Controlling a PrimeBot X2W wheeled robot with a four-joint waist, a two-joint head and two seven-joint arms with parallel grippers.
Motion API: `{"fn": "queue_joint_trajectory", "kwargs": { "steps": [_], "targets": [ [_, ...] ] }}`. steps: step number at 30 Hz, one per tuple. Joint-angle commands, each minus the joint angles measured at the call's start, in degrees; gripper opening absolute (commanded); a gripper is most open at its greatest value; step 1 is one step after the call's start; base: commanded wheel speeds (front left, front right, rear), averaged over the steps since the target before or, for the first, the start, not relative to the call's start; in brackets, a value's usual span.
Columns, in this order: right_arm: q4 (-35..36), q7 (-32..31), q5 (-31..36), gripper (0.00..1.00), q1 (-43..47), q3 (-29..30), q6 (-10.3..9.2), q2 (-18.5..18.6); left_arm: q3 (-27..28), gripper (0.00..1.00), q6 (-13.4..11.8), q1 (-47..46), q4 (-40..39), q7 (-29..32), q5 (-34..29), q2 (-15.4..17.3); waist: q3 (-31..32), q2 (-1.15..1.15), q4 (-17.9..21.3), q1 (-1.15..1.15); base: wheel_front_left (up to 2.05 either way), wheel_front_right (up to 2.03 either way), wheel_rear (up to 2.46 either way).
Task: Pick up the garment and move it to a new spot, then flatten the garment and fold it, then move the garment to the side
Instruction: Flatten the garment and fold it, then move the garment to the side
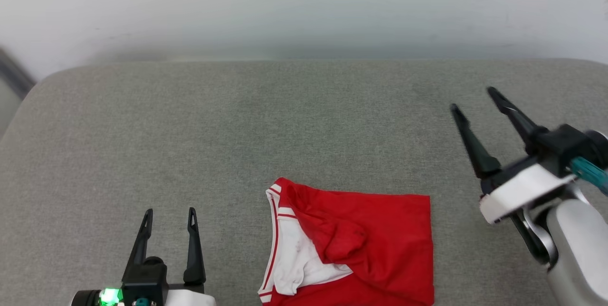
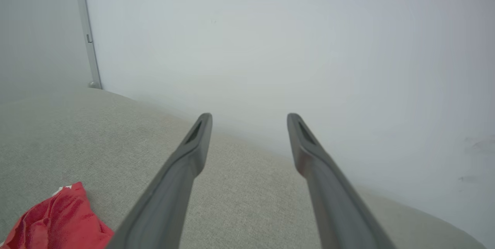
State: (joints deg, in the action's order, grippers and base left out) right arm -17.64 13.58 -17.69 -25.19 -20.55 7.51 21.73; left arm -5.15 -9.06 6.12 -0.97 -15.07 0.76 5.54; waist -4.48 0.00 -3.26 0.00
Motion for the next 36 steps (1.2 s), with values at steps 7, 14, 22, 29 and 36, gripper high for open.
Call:
{"fn": "queue_joint_trajectory", "kwargs": {
  "steps": [7,14,22,29,36],
  "targets": [
    [8.06,1.60,8.81,1.00,13.38,14.63,-0.04,-7.72,0.64,1.00,0.54,1.12,-0.97,-0.13,0.31,0.00,1.15,0.00,1.36,0.00,0.00,0.00,0.00],
    [15.83,1.57,11.43,1.00,24.75,20.01,-0.03,-14.74,0.36,1.00,1.90,2.11,-1.07,-0.13,0.53,-0.16,2.57,0.00,1.60,0.00,0.00,0.00,0.00],
    [19.27,1.58,10.71,1.00,33.07,21.69,-0.04,-18.33,0.07,1.00,3.06,4.22,-1.25,-0.13,0.77,-0.55,4.02,0.00,1.24,0.00,0.00,0.00,0.00],
    [20.29,1.59,10.36,1.00,35.34,22.49,-0.03,-18.93,0.05,1.00,3.48,5.17,-1.08,-0.13,0.67,-0.95,4.39,0.00,0.78,0.00,0.00,0.00,0.00],
    [22.83,1.59,12.38,1.00,28.79,22.12,-0.03,-17.89,0.19,1.00,3.69,4.73,-1.09,-0.13,0.68,-1.33,3.85,0.00,0.56,0.00,0.00,0.00,0.00]
  ]
}}
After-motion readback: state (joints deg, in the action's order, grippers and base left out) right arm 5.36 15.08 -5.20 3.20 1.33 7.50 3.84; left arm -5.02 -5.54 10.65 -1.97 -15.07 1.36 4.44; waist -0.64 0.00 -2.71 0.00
